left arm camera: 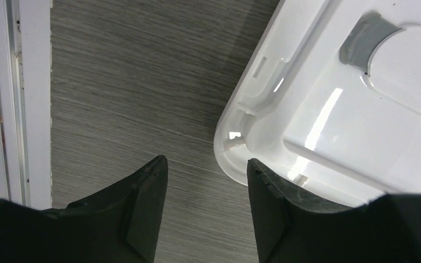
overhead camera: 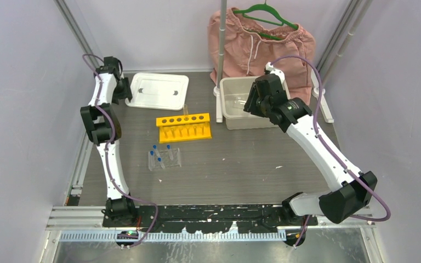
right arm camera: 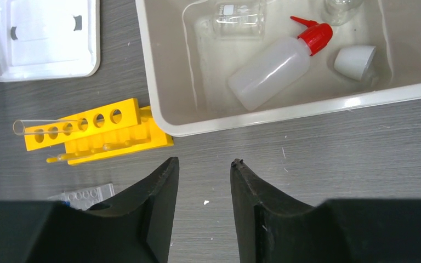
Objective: Organize the chemistry lab equipment
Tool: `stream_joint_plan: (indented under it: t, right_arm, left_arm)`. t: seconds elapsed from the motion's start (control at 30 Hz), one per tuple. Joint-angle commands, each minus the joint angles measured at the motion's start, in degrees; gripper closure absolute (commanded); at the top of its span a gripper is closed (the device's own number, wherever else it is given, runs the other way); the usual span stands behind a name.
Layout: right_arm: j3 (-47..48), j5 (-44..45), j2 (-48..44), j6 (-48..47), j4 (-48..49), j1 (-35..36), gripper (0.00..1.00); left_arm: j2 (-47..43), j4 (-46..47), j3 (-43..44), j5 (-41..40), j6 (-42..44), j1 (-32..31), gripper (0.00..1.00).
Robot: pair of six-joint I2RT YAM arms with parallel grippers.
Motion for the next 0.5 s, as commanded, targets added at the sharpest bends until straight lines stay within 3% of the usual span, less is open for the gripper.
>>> stream_joint_plan:
  t: [0.0,0.2,0.37,0.47]
  right_arm:
    - [0.51,0.71,-1.63,-0.34,0.29,1.03,0.55]
    - [0.65,1.37,-1.87,-0.34,-0.43,1.71,0.58]
    - [0.5,2.25,-1.89,-0.34,-0.85,2.38,0.59]
    - [0.33,2.48,-1.78,-0.34,-0.99,2.7,0.59]
  left_arm:
    - [0.49,3.06,0.4,2.52,-0.92,0.17,0.45]
    - [1.63,3.52,-0.54,4.6,-1.79,0.92,0.57]
    - [0.61,5.05,-3.07,5.32,-4.05,1.64,0.73]
    - [-1.14,6.97,-5.74,4.98,-4.64,1.68,0.76]
